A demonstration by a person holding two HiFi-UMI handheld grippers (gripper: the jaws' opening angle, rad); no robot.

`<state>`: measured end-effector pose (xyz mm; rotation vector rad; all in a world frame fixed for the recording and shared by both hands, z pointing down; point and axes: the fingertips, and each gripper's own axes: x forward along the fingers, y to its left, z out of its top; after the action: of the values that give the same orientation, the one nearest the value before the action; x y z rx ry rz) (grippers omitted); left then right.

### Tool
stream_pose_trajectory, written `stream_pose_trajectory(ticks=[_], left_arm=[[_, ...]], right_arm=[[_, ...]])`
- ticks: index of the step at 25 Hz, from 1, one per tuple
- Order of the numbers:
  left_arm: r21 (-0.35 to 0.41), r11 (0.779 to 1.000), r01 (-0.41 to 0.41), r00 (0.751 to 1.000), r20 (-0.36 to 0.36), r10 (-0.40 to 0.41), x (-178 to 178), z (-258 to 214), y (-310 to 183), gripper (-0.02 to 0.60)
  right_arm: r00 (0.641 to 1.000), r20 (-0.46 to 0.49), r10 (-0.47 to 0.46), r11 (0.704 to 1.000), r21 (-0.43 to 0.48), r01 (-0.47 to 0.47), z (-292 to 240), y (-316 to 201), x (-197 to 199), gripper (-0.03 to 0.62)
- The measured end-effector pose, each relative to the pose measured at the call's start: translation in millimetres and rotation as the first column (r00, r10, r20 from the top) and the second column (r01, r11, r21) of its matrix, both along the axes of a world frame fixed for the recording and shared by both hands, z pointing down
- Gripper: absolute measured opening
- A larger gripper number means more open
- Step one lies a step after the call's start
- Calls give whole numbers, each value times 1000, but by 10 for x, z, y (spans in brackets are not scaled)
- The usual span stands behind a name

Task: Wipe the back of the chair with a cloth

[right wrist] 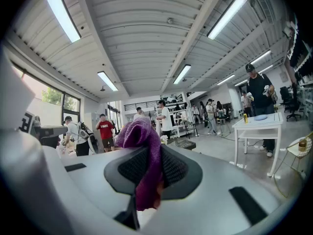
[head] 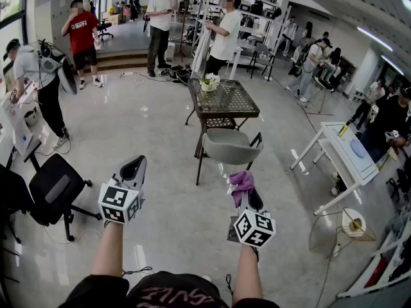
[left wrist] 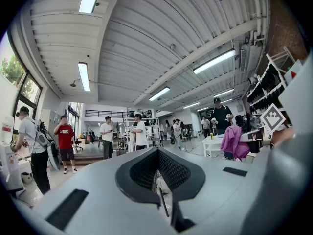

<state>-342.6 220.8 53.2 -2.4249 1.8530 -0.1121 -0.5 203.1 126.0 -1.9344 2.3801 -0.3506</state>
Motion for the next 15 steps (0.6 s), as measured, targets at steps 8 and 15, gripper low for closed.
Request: stream_pose_trajectory(ticks=[8,15], left_arm=[[1,1000,-21,1000,4,21,-180,29,1,9],[-11,999,-49,999,20,49,-352,96,3,9]], right_arm=[[1000,-15,16,1000,3,-16,15,47,-213,75],[999,-19,30,999,30,-29,3,149,-439,77]])
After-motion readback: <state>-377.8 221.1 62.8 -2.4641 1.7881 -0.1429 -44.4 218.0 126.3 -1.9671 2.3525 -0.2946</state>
